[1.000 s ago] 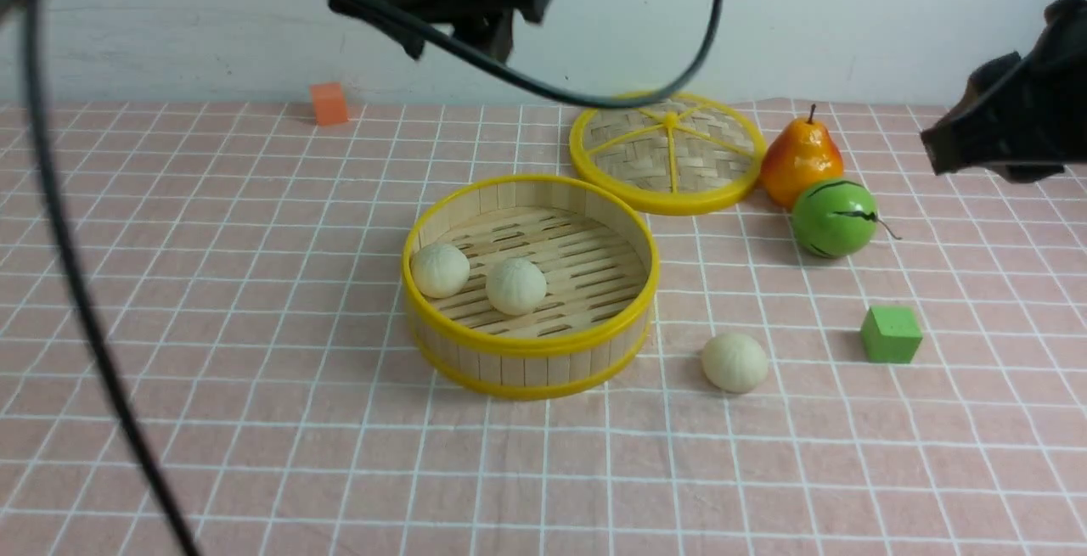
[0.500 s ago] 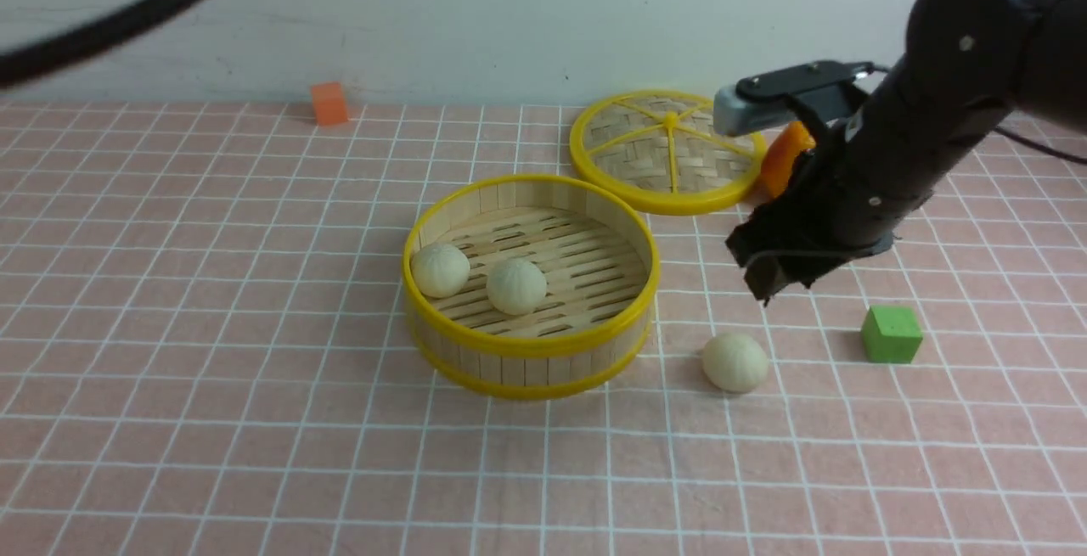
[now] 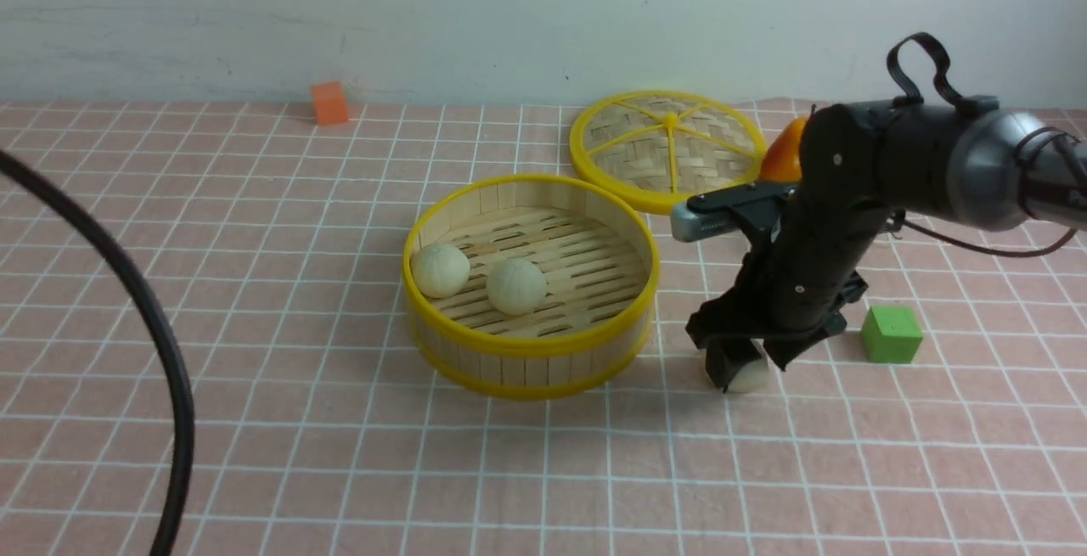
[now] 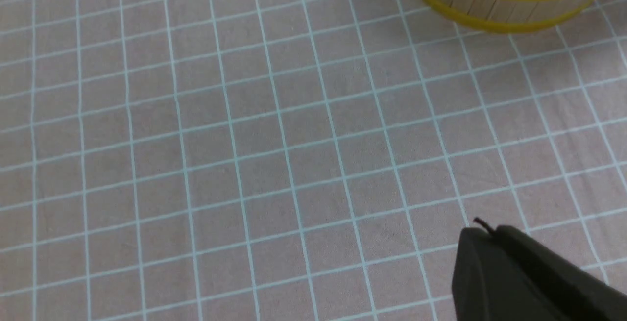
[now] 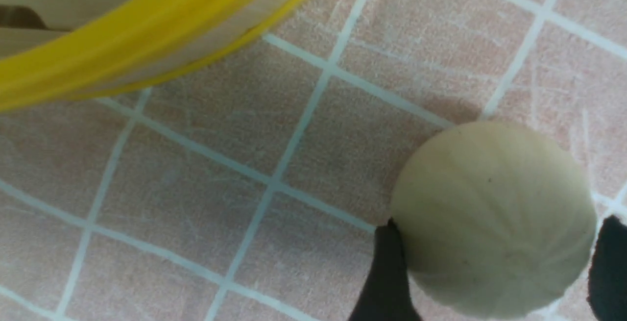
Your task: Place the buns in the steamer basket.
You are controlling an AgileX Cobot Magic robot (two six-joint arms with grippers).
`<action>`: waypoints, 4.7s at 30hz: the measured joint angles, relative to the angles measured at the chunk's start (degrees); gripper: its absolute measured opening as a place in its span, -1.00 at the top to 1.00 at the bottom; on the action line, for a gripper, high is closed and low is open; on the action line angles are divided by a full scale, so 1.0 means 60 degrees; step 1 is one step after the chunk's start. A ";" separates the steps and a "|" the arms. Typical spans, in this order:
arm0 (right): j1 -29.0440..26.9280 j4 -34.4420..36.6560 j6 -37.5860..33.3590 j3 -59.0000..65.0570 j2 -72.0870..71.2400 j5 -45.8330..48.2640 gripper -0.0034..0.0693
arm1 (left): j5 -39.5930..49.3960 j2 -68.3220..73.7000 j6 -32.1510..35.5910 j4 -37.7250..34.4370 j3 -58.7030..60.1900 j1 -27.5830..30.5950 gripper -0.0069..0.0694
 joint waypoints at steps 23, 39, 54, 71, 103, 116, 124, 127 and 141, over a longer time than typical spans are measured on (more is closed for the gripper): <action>0.1512 -0.0037 -0.0099 -0.4031 -0.0101 0.0606 0.85 | -0.0612 -0.0138 -0.0162 0.0052 0.0285 0.0000 0.85; 0.1738 -0.0073 0.0480 -0.4360 0.2247 -0.0438 -0.42 | -0.0689 -0.0170 -0.0173 0.0012 0.1222 0.0000 0.82; 0.1702 -0.0542 0.0354 -0.4360 -0.1400 0.1402 -0.35 | -0.2318 -0.2218 -0.0707 -0.0831 0.3372 0.0000 0.78; 0.1702 -0.0107 -0.0498 0.0879 -0.7094 0.1434 0.96 | -0.4420 -0.6158 -0.0727 -0.1229 0.5431 0.0000 0.75; 0.1719 0.0325 -0.0600 0.9033 -1.5071 -0.4197 0.96 | -0.4403 -0.6158 -0.0727 -0.1233 0.5431 0.0000 0.69; -0.1132 -0.0333 0.2136 1.4803 -1.9060 -0.7919 0.96 | -0.4351 -0.6158 -0.0727 -0.1233 0.5431 0.0000 0.67; -0.3347 -0.1855 0.3023 1.4967 -1.9827 -0.6426 0.96 | -0.4343 -0.6158 -0.0727 -0.1223 0.5431 0.0000 0.63; -0.3368 -0.1938 0.2945 1.4967 -1.9827 -0.5952 0.96 | -0.4336 -0.6158 -0.0727 -0.1223 0.5431 0.0000 0.63; -0.3376 -0.1608 0.2915 1.4876 -1.9827 -0.4843 0.96 | -0.4333 -0.6158 -0.0727 -0.1223 0.5431 0.0000 0.58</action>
